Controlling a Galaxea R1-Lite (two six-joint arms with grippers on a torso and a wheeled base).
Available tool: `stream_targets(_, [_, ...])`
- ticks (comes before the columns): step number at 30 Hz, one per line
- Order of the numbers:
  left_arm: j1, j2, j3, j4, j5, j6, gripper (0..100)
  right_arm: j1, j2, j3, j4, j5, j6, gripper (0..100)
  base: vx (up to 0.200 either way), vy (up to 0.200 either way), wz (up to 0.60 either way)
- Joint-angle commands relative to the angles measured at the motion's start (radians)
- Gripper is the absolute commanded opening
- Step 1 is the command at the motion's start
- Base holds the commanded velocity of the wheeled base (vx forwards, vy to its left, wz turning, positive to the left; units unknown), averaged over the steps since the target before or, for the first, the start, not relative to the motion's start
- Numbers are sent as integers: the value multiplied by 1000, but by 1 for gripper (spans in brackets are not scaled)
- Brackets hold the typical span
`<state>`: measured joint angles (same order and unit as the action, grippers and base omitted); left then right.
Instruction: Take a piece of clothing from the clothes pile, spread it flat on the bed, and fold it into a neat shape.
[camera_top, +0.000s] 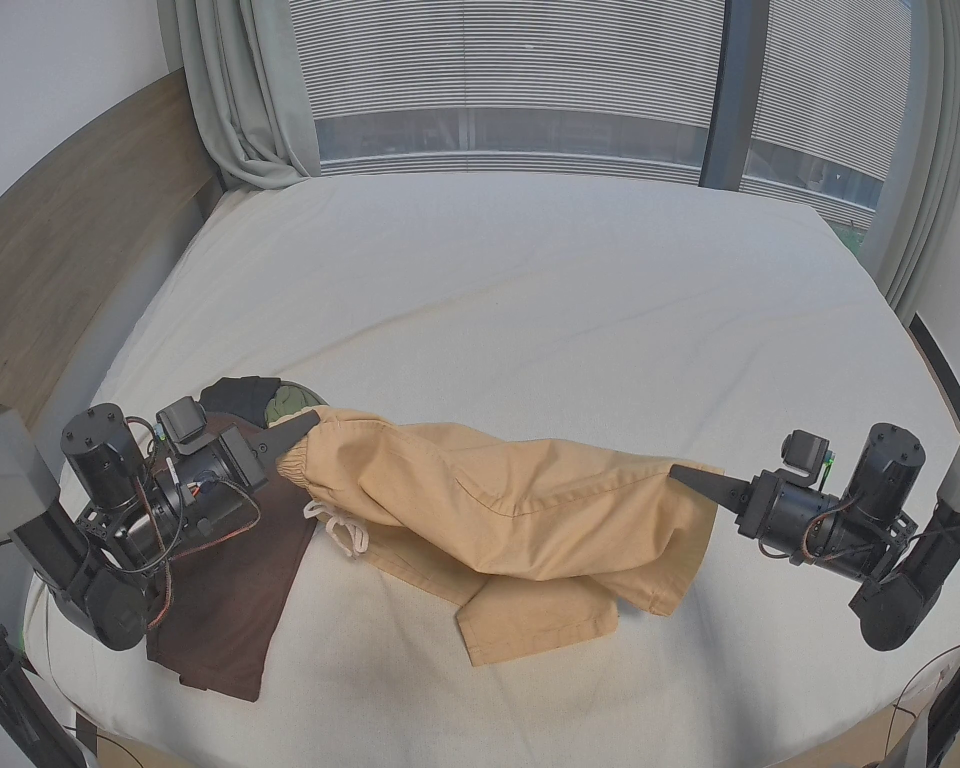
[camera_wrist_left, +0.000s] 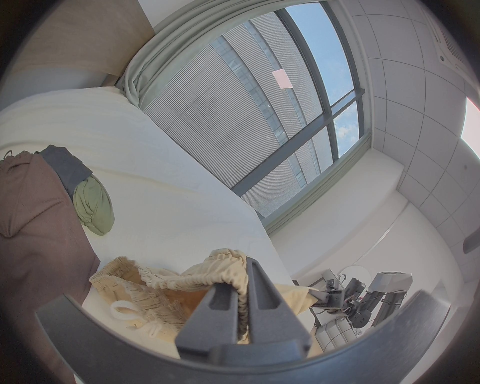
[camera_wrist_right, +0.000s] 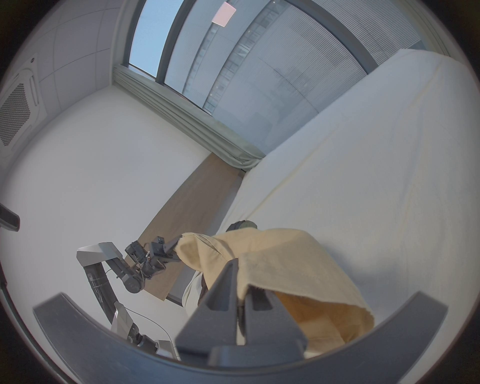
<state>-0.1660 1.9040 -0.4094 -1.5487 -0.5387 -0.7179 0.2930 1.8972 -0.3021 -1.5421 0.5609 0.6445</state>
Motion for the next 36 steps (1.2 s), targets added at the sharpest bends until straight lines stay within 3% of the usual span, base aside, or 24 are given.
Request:
stream_targets(1, [6, -3, -6, -1, 3, 3, 0, -3, -55, -5, -1, 1, 1, 0, 0, 0, 0])
stream_targets(28, [66, -33, -19, -1, -1, 2, 0, -121, -69, -81, -1, 14, 4, 0, 0, 0, 0])
stream_targets(36, [66, -33, -20, -1, -3, 0, 0, -141, -95, -97, -1, 16, 53, 0, 0, 0, 0])
